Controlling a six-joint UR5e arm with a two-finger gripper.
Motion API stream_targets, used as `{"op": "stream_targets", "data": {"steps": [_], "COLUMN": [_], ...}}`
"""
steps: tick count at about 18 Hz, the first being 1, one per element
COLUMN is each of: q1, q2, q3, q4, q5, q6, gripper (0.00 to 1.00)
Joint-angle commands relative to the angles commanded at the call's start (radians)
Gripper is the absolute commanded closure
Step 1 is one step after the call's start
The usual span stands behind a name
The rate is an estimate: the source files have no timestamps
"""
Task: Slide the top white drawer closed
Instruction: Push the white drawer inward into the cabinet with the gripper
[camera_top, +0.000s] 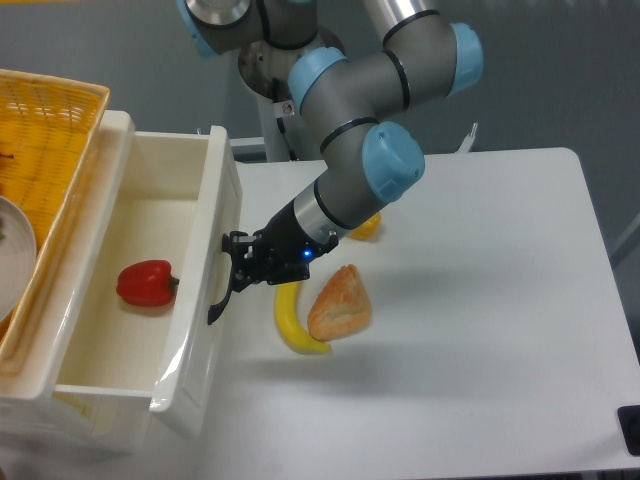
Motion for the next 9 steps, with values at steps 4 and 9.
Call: {"op": "stream_targets", "data": {"steps": [4,9], "q1": [-0.014,-0.049], "q2": [0.002,0.006], "q3": [0.0,0.0], "q4": [0.0,0.002], "q5": [0.0,0.0], "q6": [-0.002,-0.035], "gripper": [0.9,0.9]}}
